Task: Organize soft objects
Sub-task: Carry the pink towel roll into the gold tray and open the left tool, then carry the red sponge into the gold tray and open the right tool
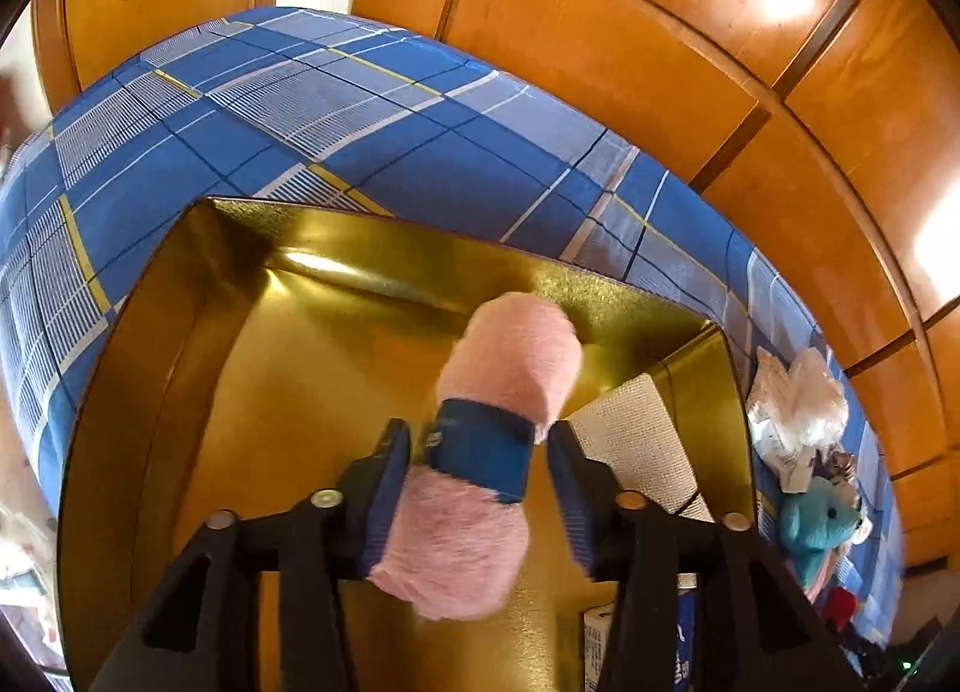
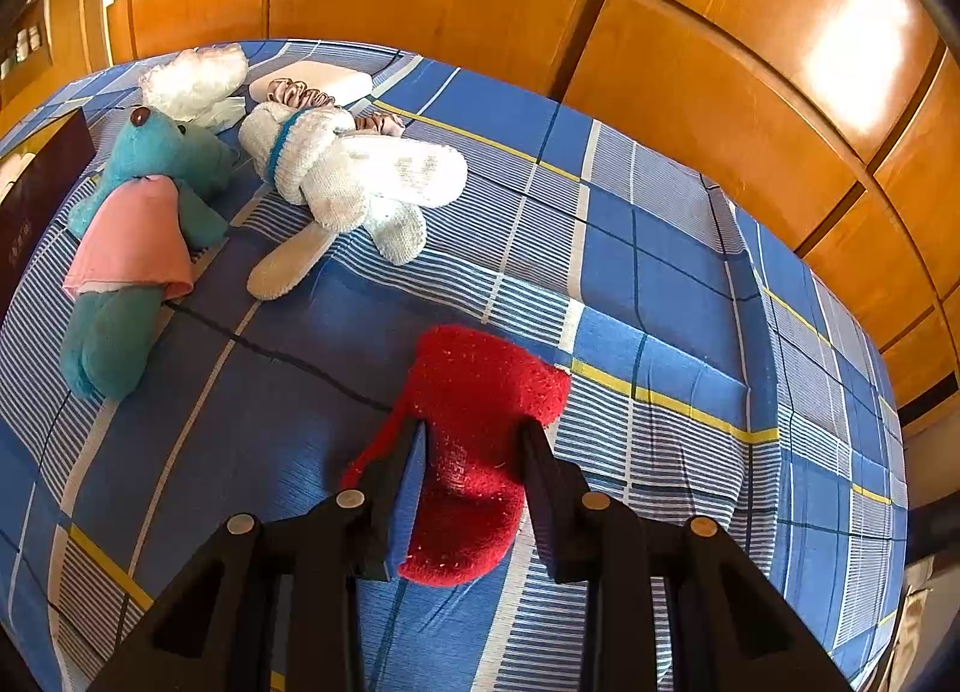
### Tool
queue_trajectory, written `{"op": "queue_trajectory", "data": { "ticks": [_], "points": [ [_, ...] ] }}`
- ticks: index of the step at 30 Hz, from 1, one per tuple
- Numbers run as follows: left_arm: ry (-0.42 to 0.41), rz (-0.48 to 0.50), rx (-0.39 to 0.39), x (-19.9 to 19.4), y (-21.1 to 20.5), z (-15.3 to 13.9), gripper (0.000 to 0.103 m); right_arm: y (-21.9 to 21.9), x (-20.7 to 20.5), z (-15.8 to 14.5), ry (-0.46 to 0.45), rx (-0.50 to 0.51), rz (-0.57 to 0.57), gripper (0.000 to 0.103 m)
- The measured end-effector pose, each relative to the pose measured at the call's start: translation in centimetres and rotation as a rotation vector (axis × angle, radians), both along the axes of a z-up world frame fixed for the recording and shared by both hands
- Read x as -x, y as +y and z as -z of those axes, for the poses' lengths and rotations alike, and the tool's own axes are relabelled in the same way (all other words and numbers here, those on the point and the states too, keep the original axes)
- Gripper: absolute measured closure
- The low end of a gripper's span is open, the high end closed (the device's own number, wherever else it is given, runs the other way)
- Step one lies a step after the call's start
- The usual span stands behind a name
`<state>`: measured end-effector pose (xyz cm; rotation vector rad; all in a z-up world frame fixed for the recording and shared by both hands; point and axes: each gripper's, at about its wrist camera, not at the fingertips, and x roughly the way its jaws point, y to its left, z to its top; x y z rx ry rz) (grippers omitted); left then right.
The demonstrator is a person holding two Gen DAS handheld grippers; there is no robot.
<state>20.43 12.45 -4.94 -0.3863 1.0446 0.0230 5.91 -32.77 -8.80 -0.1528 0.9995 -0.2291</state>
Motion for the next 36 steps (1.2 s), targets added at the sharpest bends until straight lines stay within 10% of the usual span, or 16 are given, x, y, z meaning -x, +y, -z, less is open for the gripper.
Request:
{"op": "queue_trajectory", "data": {
  "ticks": [15,36],
  "points": [
    [-0.156,0.037,-0.229,7.9,-1.3,-3.4,0.031,0.5,0.1,0.0,0.007,0.034,-0.014,0.076],
    [-0.243,0.076,-0.279,13.9,-2.6,-5.5,0.022,1.0,0.6,-3.3,-0.098,-0.087,0.01,0.083]
  ]
}}
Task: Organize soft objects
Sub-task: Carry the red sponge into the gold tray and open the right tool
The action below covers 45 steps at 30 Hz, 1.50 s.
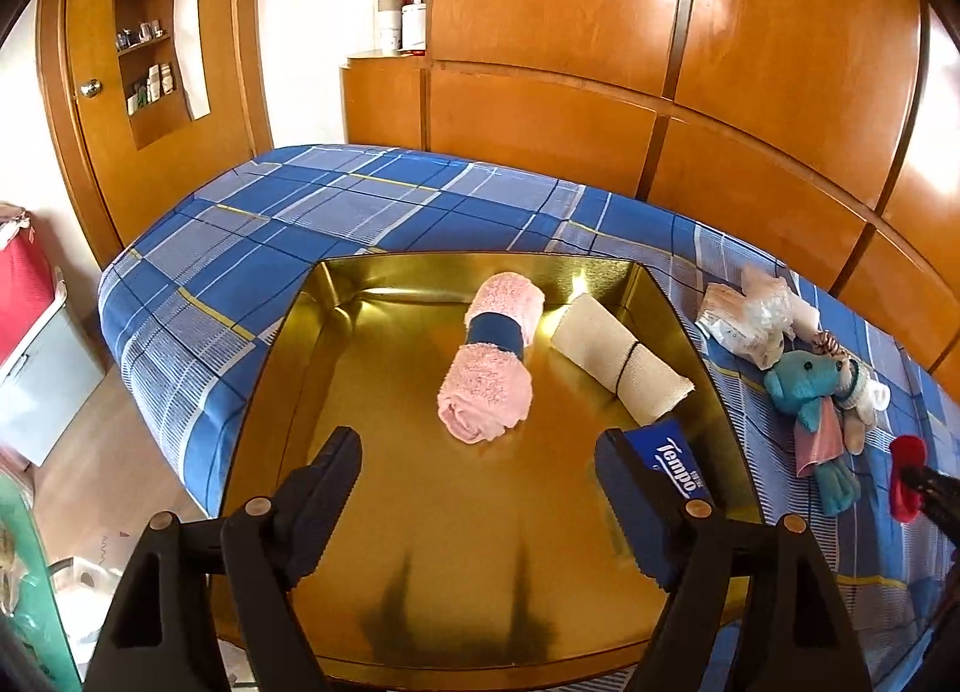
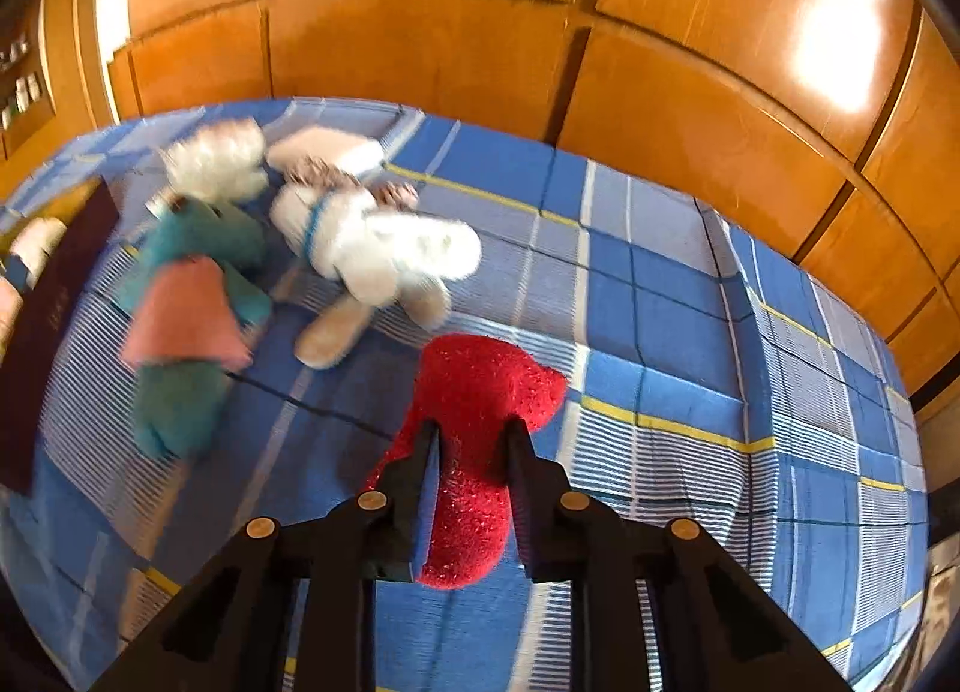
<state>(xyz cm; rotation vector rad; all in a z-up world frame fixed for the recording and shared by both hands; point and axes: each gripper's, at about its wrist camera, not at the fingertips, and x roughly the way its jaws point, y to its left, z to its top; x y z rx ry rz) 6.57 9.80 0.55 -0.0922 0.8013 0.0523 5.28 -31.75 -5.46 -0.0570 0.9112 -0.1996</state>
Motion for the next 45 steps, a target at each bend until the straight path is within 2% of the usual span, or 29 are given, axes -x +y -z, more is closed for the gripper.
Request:
{"op": "queue_trajectory", "data": {
  "ticks": [4,5,6,14,17,22,27,30,33,34,36,42,44,45],
  "points": [
    [0.0,-0.006,0.003,0.1,0.4,0.0,0.022,2.4,-0.3,-1.6,-0.034,-0.066,-0.061,0.083],
    [-0.001,-0.007,0.003,0.1,0.5,0.0,0.022,3.2,-0.5,-2.0,-0.034,-0.124,-0.09,0.083],
    [-0.001,-0.01,0.004,0.1,0.5,0.0,0.022,4.0,-0.6,-2.5,-0.043,-0.138,-0.115,0.083],
    [-0.004,-0.05,0.033,0.5,2.4,0.0,0.022,15.9,-3.3,-6.7,-0.07,-0.313,-0.442,0.083],
    [-0.011,-0.079,0.034,0.8,3.6,0.0,0.022,20.8,-4.6,-7.0,-0.047,-0.359,-0.545,0.083],
    [-0.007,-0.125,0.038,1.3,5.6,0.3,0.022,27.7,-7.2,-5.5,0.029,-0.35,-0.633,0.083],
    [-0.003,-0.146,0.047,1.6,6.6,0.6,0.022,31.5,-9.9,-2.4,0.12,-0.279,-0.634,0.081],
    [0.0,-0.144,0.049,1.6,6.8,0.7,0.022,32.3,-10.4,-0.2,0.178,-0.236,-0.604,0.079],
    [0.007,-0.138,0.053,1.6,6.7,0.9,0.022,32.4,-10.5,0.6,0.192,-0.228,-0.587,0.074],
    [0.009,-0.136,0.054,1.6,6.7,1.0,0.022,32.3,-10.4,0.3,0.185,-0.236,-0.579,0.069],
    [0.012,-0.133,0.056,1.5,6.5,1.1,0.022,32.0,-10.4,0.1,0.167,-0.236,-0.567,0.063],
    [0.009,-0.118,0.052,1.6,6.0,1.1,0.022,31.3,-9.5,-1.1,0.115,-0.247,-0.56,0.059],
    [0.005,-0.114,0.047,1.7,5.8,1.0,0.021,31.1,-9.0,-1.9,0.073,-0.257,-0.561,0.055],
    [0.005,-0.113,0.045,1.8,5.8,0.9,0.021,31.1,-8.8,-2.2,0.057,-0.261,-0.56,0.05]
  ]
}}
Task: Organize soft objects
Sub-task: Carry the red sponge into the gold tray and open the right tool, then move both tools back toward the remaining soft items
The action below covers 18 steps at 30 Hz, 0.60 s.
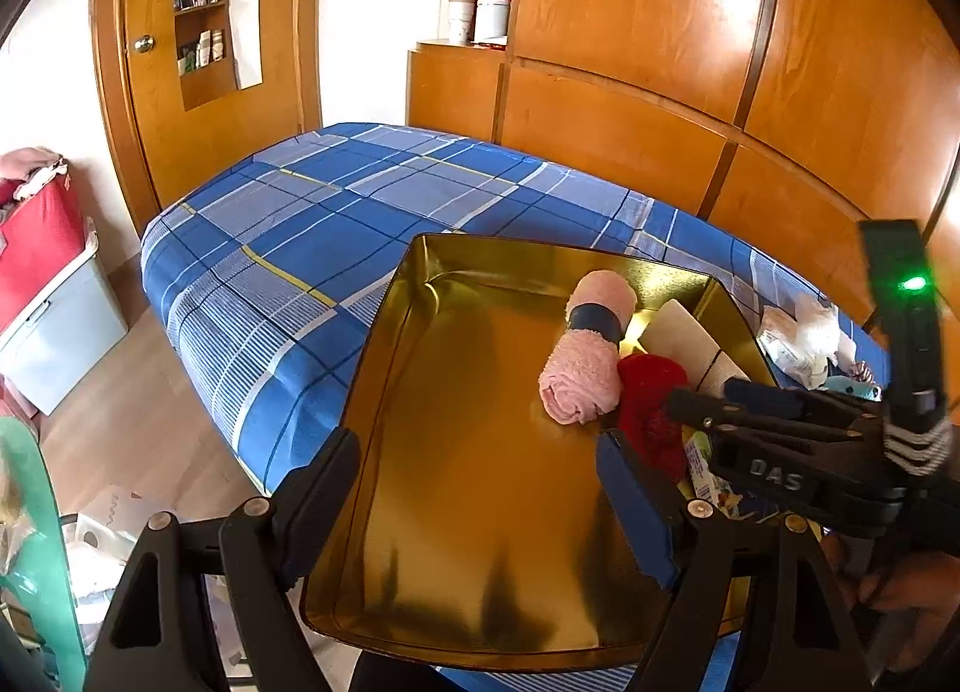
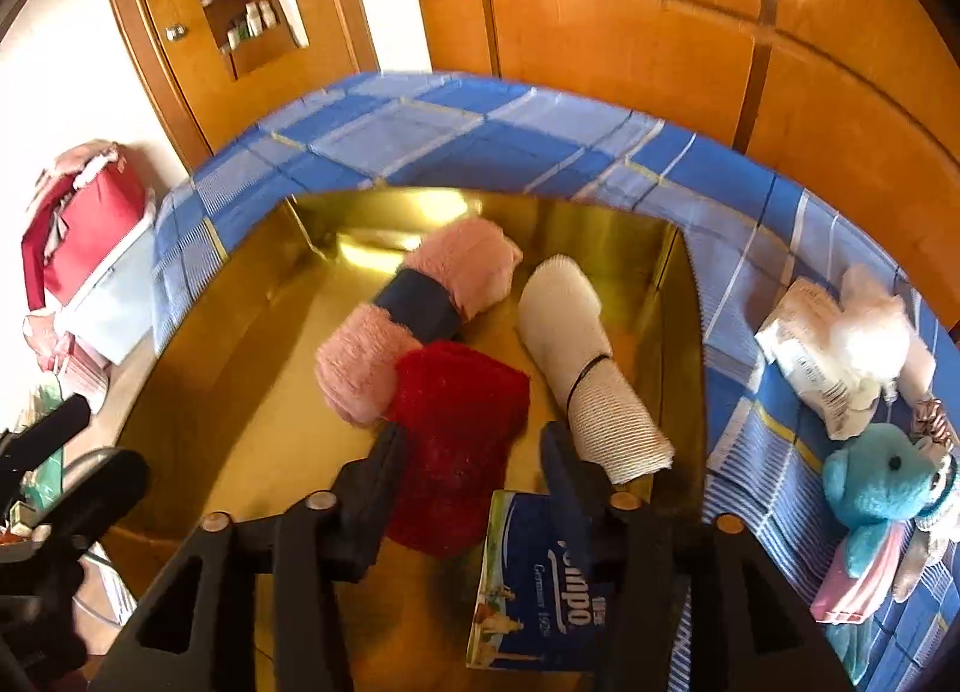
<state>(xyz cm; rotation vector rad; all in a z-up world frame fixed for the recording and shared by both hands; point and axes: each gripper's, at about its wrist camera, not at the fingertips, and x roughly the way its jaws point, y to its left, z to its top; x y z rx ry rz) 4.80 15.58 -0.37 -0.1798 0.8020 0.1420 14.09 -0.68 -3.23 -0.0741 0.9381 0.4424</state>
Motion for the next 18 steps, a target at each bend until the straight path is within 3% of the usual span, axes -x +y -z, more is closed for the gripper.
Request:
{"op": "queue_trajectory", "data": {
  "ticks": [2,18],
  "points": [
    [-0.002,0.006,-0.002,0.1,-0.2,-0.1,0.021,-0.5,0.6,-0.8,-0.034,-0.024,0.009,0.045],
    [-0.01,0.09,-0.045,0.4,-3.8,-1.0,0.02,-6.5,4.3,-4.6,-0.177,-0.042,0.111,0.045]
  ]
}}
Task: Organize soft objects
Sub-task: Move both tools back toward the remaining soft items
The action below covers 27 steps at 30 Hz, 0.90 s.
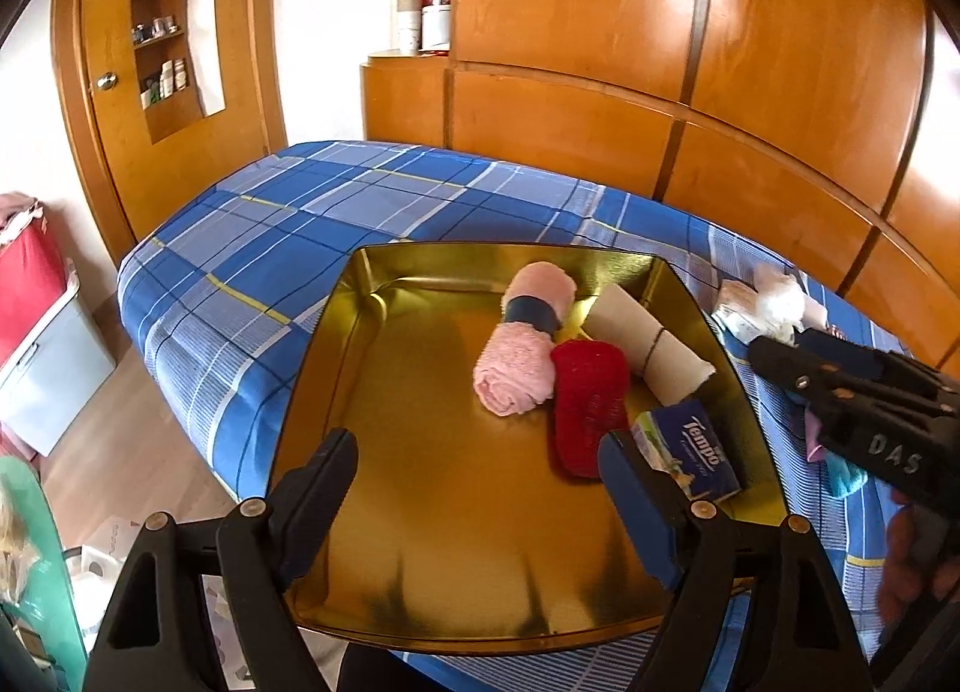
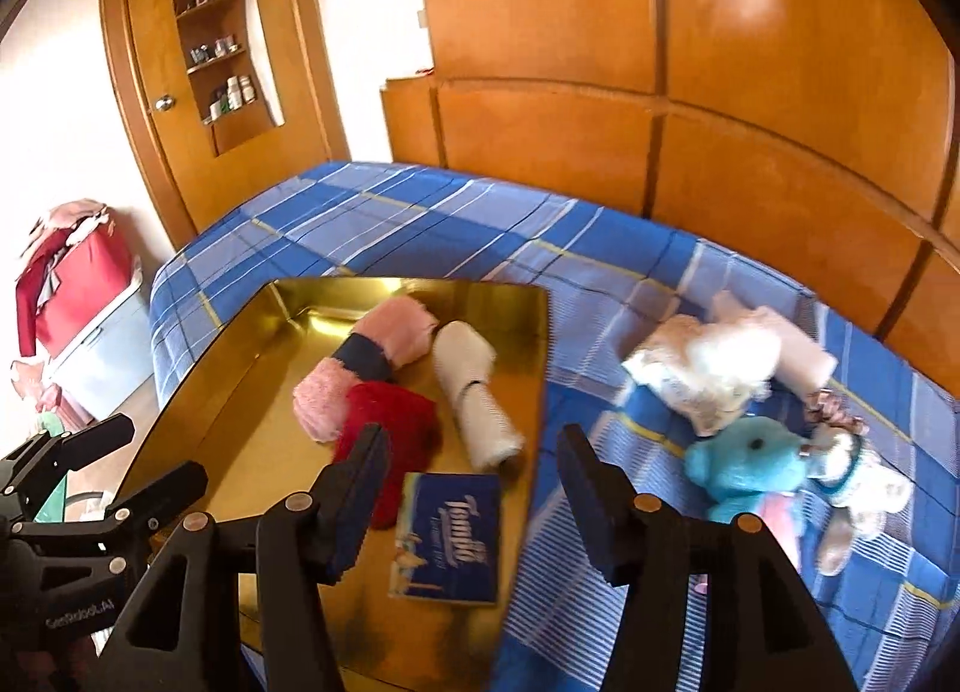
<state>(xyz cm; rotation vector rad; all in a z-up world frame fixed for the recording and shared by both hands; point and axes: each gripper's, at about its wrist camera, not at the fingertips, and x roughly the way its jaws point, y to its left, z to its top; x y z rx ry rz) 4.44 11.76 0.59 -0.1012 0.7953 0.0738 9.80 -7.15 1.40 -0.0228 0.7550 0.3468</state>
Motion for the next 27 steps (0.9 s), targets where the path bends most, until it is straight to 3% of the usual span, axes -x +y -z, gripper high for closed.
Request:
{"op": "queue_trajectory", "data": {
  "ticks": [11,27],
  "points": [
    [-0.002,0.085,-0.027,-0.3,-3.3,-0.6,0.02,-6.8,1.4,-1.0,-0.038,0.017,0.122,0.045],
    [-0.004,0.304,-0.073,-1.4,-12.3,-1.7,0.02,-22.6,3.2,1.1,-0.016,0.059,0.44,0.045]
  ]
}}
